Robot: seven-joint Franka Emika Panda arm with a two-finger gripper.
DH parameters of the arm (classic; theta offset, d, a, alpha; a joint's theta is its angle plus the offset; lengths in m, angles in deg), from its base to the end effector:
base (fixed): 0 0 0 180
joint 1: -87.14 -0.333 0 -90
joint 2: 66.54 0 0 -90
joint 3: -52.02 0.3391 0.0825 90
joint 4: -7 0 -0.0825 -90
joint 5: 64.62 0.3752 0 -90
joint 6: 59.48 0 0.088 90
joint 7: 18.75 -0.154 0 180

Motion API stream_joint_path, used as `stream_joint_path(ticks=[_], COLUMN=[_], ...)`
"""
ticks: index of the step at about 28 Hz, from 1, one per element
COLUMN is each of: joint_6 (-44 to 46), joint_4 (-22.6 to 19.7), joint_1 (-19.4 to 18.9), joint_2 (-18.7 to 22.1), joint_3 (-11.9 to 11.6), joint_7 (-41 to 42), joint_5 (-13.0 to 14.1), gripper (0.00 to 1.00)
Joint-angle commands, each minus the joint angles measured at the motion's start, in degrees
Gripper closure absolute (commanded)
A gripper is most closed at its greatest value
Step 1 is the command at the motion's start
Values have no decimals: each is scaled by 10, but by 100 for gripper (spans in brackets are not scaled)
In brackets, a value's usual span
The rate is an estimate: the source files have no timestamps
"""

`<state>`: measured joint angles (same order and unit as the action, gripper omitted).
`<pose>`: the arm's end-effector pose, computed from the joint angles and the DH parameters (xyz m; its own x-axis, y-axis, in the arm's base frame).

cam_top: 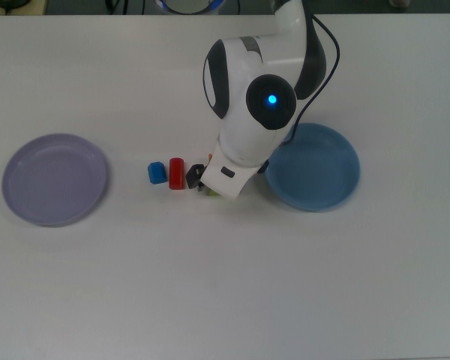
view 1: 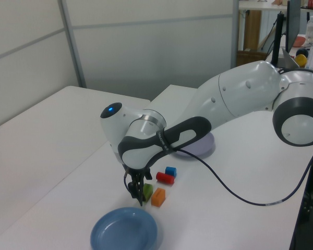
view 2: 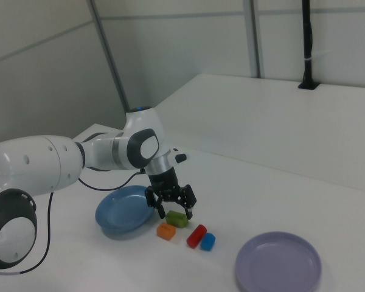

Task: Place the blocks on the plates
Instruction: 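Lower the gripper onto the green block and close on it, then carry the green block over the blue plate and release it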

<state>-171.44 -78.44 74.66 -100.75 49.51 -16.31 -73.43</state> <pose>0.6849 0.1076 0.2906 0.9513 0.2720 -0.1452 0.2930 -0.9440 0.1514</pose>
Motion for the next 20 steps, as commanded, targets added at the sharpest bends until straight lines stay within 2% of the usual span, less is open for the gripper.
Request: stream_joint_path(ticks=[1,3,4,6,9,18,20], joint_6=[-19,-19,-18,-18,-18,-14,-10], joint_4=[-10,-10,-10,-10,-6,-3,9], joint_1=[-5,-6,-5,-5,-3,0,1], joint_2=[-1,-1,-1,-1,0,7,16], joint_3=[-1,-1,-1,-1,-1,-2,-1], joint_7=[-19,-18,-17,-15,-14,-15,-16], joint_5=[-17,-23,-30,-31,-24,-21,-19], gripper=[1,21,43,64,100,100,100])
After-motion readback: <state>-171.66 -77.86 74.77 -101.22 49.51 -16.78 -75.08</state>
